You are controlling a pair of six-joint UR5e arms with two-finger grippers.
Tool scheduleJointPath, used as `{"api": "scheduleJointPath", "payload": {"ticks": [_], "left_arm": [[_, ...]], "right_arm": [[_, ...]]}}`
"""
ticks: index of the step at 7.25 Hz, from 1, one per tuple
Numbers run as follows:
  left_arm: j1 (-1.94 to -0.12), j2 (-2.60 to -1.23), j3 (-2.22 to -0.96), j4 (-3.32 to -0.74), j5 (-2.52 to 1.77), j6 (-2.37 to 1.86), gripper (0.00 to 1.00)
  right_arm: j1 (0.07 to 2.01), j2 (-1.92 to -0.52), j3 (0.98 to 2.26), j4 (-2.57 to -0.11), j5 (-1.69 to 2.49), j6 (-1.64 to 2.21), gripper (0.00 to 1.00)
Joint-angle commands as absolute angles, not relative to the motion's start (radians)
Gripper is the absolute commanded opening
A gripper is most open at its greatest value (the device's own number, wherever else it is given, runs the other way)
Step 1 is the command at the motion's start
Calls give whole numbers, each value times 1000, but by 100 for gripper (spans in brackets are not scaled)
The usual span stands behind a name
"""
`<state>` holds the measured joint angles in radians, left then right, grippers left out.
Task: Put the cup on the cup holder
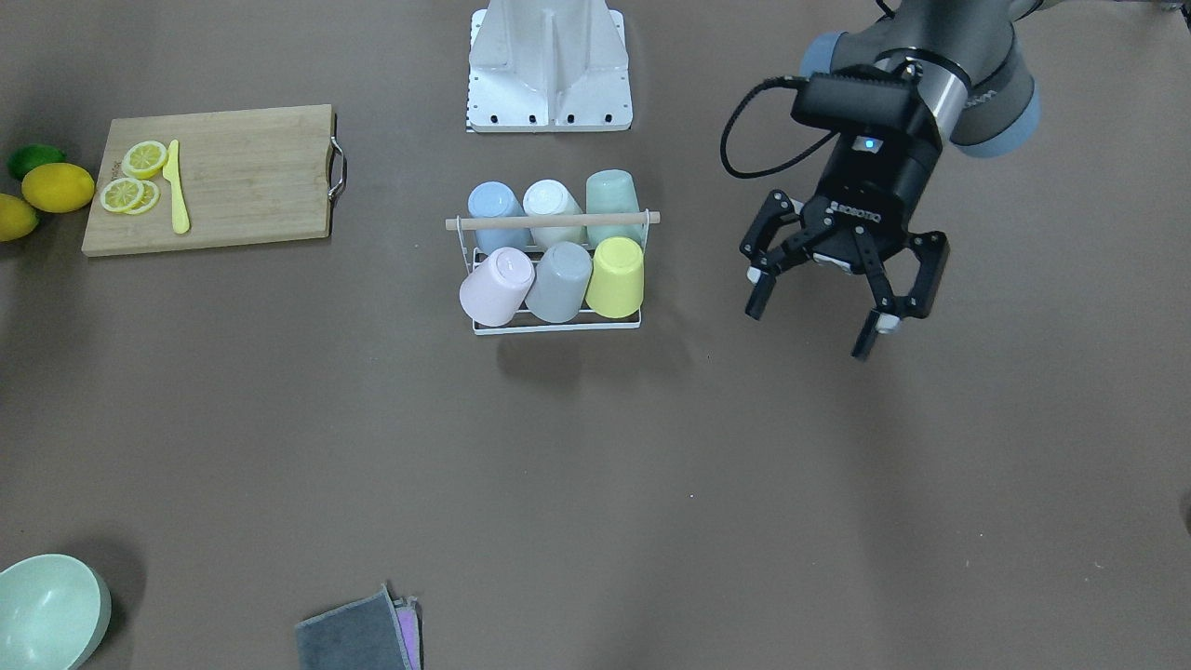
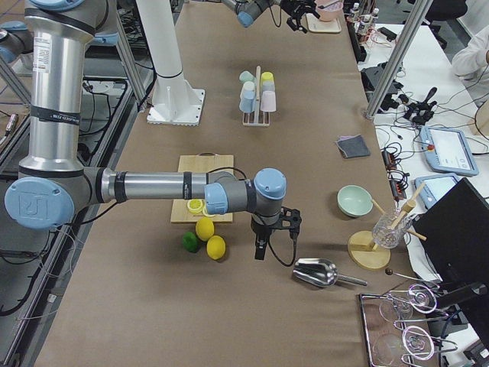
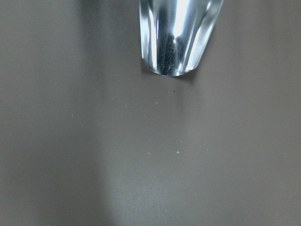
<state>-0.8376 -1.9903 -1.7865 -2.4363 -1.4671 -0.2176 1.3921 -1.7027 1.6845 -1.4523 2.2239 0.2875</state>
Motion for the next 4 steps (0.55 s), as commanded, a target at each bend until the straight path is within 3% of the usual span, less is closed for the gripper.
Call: {"api": "scheduleJointPath", "payload": {"ticks": [1, 4], "left_arm": [[-886, -1909, -1766, -2178, -1476, -294, 98], [-1026, -1849, -1713, -1854, -1721, -387, 98]], "right_arm": [[1407, -1703, 1620, -1451, 2233, 233, 98], [1416, -1698, 1605, -1451, 2247, 200, 98]]}}
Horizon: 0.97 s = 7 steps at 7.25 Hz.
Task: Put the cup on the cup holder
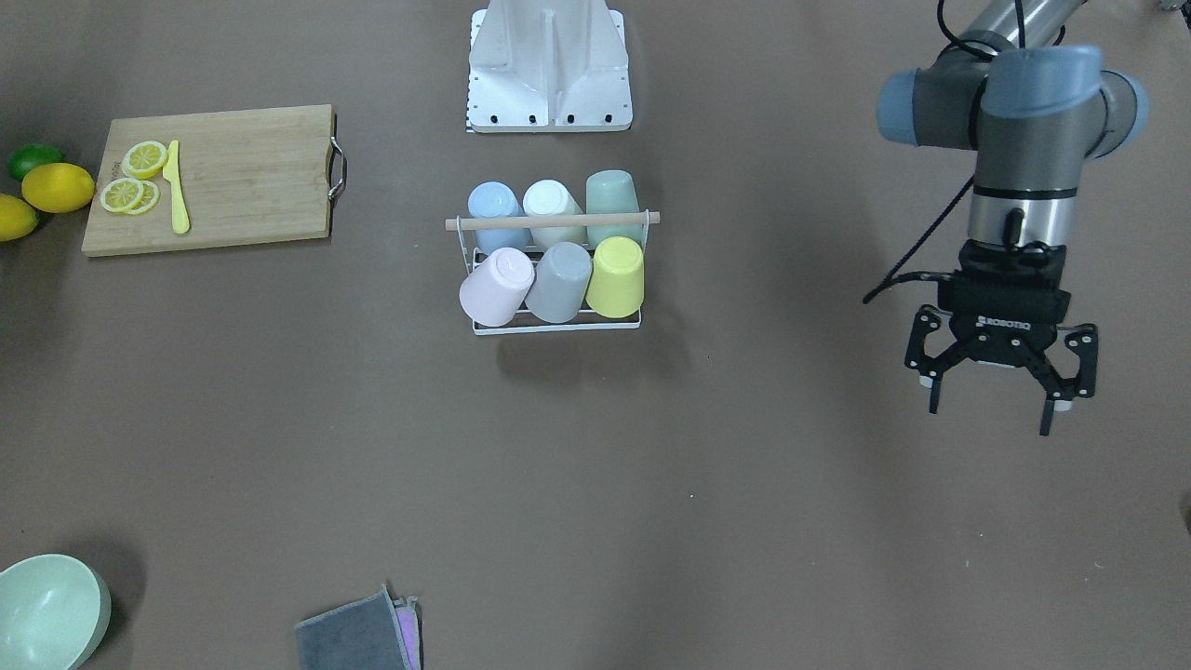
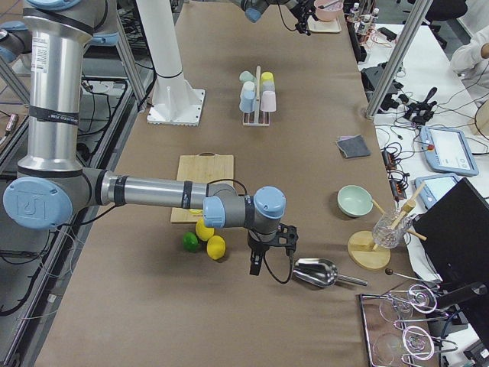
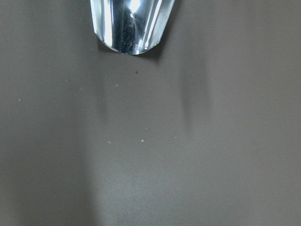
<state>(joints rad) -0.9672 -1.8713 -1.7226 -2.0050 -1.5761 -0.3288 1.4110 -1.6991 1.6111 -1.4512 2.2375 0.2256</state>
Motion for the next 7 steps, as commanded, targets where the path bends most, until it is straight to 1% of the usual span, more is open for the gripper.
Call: {"api": "scheduleJointPath", "payload": {"ticks": [1, 2, 3, 4, 5, 6, 7], "left_arm": [[-1070, -1812, -1710, -1800, -1806, -406, 98], [-1134, -1746, -1678, -1796, -1898, -408, 98], [-1237, -1703, -1605, -1796, -2083, -407, 98], [-1334, -1662, -1547, -1796, -2261, -405, 98], [-1409, -1619, -1513, -1796, -2339, -394, 98], [-1460, -1568, -1514, -1798, -2380, -394, 98], [-1520, -1562, -1532, -1749, -2449, -394, 98]], "right_arm": [[1422, -1697, 1588, -1451, 2264, 128, 98], [1425, -1691, 1586, -1450, 2284, 124, 98], [1424, -1689, 1583, -1387, 2322, 138, 98], [1424, -1680, 1598, -1361, 2333, 182, 98], [1424, -1660, 1620, -1364, 2330, 234, 98], [1424, -1658, 1637, -1368, 2329, 238, 98], [1424, -1655, 1640, -1374, 2327, 239, 98]]}}
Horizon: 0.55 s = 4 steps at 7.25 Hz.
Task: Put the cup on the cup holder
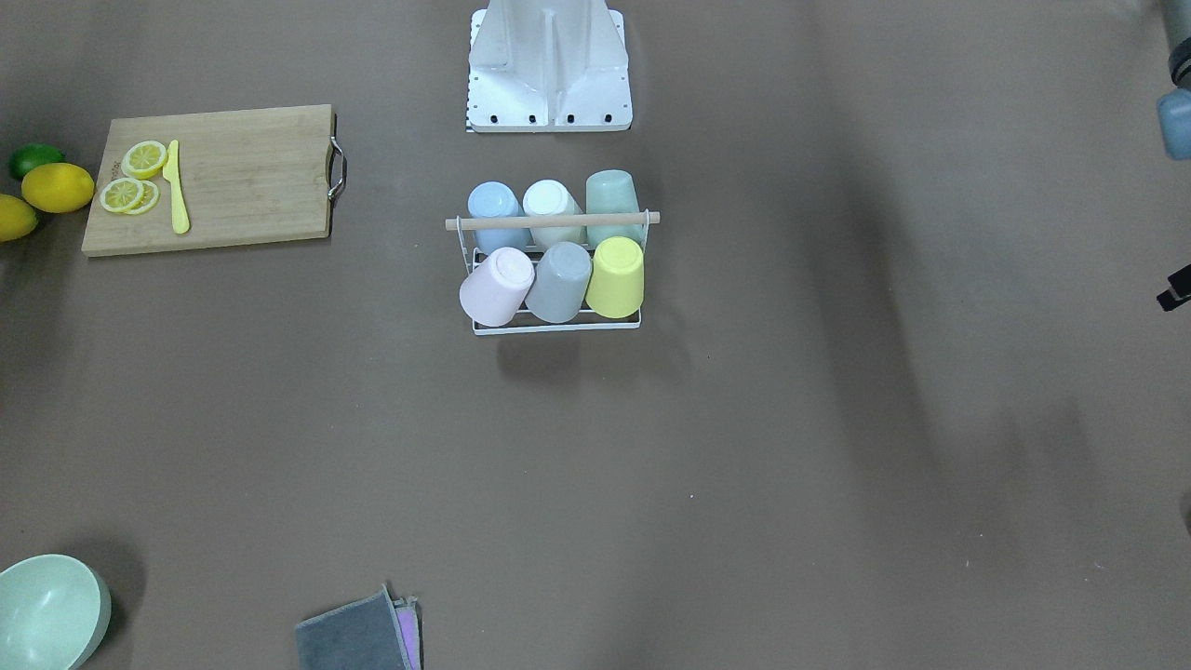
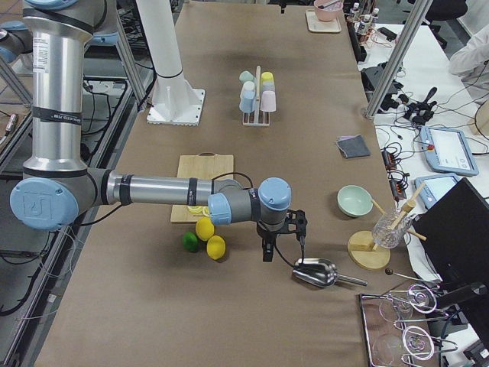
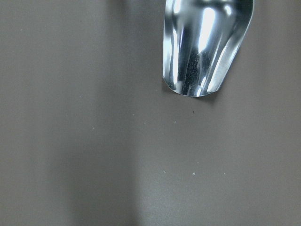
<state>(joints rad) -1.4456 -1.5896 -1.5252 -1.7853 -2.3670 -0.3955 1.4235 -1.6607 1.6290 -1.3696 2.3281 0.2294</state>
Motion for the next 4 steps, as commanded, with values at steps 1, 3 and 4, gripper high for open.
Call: {"api": "scheduleJointPath", "payload": {"ticks": [1, 3, 4], "left_arm": [[-1572, -1568, -1607, -1600, -2491, -391, 98], [-1583, -1542, -1660, -1508, -2487, -307, 98], [-1591, -1504, -1670, -1508, -2484, -293, 98]], "right_arm": [[1424, -1654, 1673, -1425, 2326, 238, 98], [1424, -1655, 1678, -1445, 2327, 238, 98], [1424, -1655, 1678, -1447, 2327, 239, 98]]}}
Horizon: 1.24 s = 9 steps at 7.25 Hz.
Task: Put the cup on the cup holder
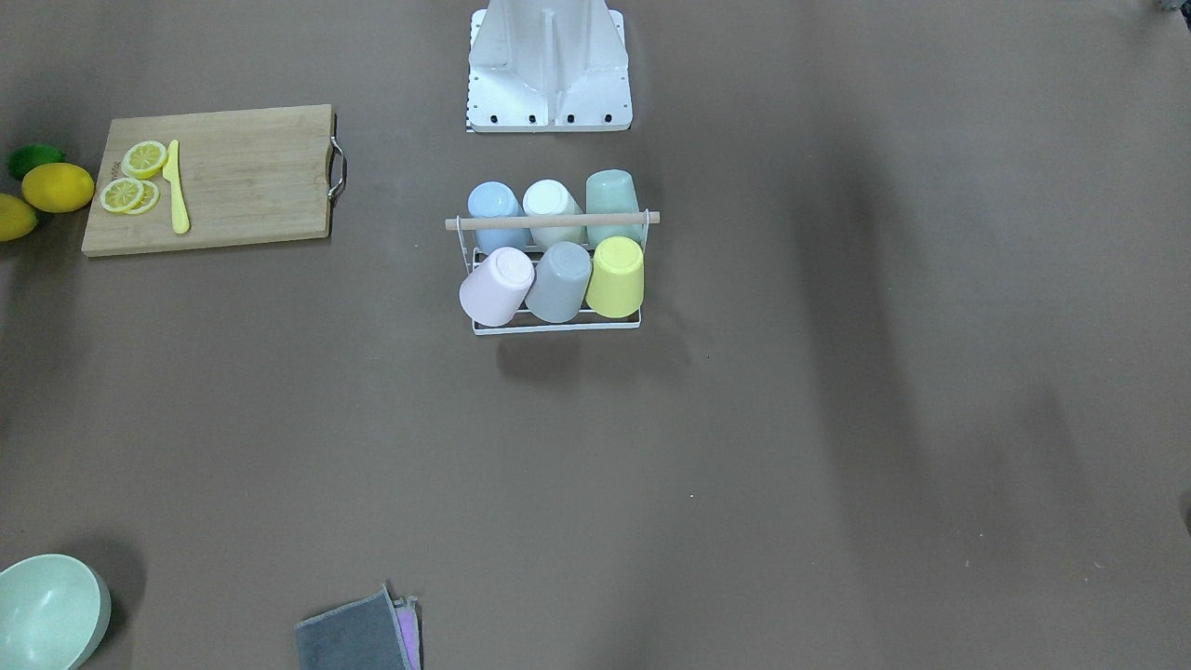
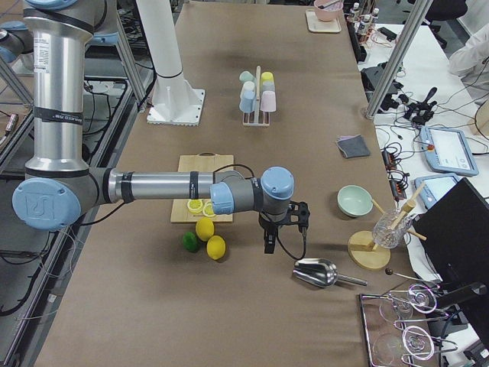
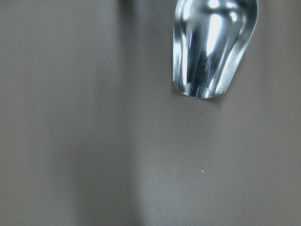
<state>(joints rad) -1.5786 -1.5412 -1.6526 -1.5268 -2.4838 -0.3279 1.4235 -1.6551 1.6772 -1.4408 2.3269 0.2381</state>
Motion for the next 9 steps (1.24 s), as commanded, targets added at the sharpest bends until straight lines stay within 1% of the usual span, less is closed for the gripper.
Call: {"api": "scheduleJointPath", "payload": {"ticks": [1, 5, 9], "left_arm": [[-1600, -1490, -1669, -1506, -2476, -257, 98], [-1614, -1465, -1669, -1470, -2408, -111, 98], [-1609, -1479, -1661, -1420, -2368, -112, 98]], "right_arm": [[1424, -1654, 1683, -1454, 2326, 279, 98], [1422, -1652, 1686, -1454, 2332, 331, 98], [1422, -1655, 1677, -1448, 2336, 348, 98]]}}
